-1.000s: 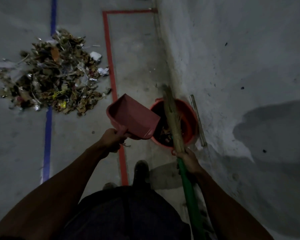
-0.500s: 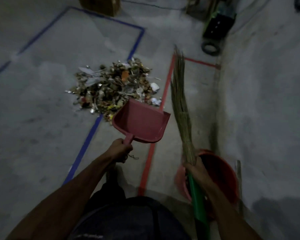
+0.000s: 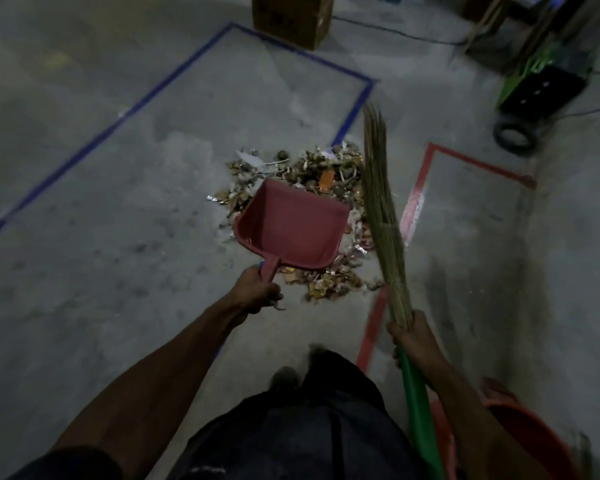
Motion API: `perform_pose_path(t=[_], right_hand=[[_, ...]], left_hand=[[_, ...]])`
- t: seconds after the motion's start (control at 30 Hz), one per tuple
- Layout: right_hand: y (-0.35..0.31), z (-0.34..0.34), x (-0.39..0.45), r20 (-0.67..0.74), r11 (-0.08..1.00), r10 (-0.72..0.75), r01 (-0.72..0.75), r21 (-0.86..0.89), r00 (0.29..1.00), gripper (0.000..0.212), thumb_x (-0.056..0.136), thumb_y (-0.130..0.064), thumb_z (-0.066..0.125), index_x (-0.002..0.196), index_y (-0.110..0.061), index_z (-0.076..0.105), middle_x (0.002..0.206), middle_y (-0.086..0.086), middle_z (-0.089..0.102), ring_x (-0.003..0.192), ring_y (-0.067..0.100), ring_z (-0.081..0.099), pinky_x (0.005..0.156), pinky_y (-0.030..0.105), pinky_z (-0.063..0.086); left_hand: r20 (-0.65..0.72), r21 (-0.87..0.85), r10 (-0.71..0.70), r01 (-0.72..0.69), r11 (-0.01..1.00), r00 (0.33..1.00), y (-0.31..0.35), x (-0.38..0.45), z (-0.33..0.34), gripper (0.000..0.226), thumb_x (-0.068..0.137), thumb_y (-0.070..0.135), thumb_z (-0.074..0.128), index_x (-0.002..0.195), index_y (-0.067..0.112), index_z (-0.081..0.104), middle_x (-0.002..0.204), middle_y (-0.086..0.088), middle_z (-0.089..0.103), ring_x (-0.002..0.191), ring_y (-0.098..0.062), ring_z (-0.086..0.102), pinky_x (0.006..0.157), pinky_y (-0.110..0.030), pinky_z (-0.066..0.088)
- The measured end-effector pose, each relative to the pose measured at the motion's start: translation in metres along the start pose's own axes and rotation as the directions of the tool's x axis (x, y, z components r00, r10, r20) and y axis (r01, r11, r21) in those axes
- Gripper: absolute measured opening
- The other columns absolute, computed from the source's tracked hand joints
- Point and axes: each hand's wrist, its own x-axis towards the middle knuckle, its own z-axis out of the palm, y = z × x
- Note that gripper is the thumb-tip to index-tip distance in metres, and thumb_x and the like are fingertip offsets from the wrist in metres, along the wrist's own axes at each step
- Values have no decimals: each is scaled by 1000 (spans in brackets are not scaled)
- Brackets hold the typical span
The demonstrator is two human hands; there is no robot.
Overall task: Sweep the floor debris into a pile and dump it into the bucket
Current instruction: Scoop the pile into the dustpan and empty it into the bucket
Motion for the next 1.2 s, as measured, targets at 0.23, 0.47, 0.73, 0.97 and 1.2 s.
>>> perform_pose_path(t=[0.23, 0.47, 0.73, 0.97, 1.2], right_hand=[[-78, 54, 76, 56, 995, -7, 12, -96, 998, 26, 93, -10, 57, 113, -8, 40, 80, 13, 53, 54, 23, 52, 42, 29, 42], [-160, 104, 162, 102, 991, 8, 6, -130, 995, 15, 89, -11, 60, 102, -11, 51, 82, 20, 59, 53, 28, 57, 43, 32, 47], [-227, 143, 236, 99, 980, 10, 10, -200, 995, 49, 76, -35, 71, 118, -17, 53, 105, 9, 65, 89, 29, 65, 82, 45, 56], [-262, 187, 238, 42, 975, 41, -31, -218, 998, 39, 84, -24, 69, 118, -15, 53, 105, 13, 65, 87, 29, 64, 78, 43, 56], [-283, 252, 207, -82, 986, 100, -110, -127, 992, 28, 86, -11, 69, 109, -4, 53, 77, 4, 57, 53, 11, 54, 35, 14, 39]], left_hand=[[-66, -134, -56, 47, 990, 996, 25, 67, -66, 25, 88, 1, 61, 104, 2, 42, 76, -19, 55, 41, -18, 60, 39, -25, 48], [-166, -71, -70, 59, 996, 984, 75, 142, -129, 9, 87, 3, 56, 92, 1, 49, 69, -14, 58, 37, -16, 45, 37, -19, 32], [-252, -85, -98, 79, 993, 963, 112, 203, -196, 4, 86, 5, 55, 86, 4, 52, 61, -13, 55, 39, -13, 38, 36, -18, 28], [-300, 66, -37, 60, 996, 953, 101, 254, -261, 30, 77, 32, 70, 64, 13, 50, 61, -6, 50, 56, -21, 48, 53, -27, 35], [-118, 394, -89, 128, 910, 989, 82, 315, -322, 35, 90, 45, 55, 98, 11, 57, 97, -7, 60, 91, -27, 57, 81, -35, 43]])
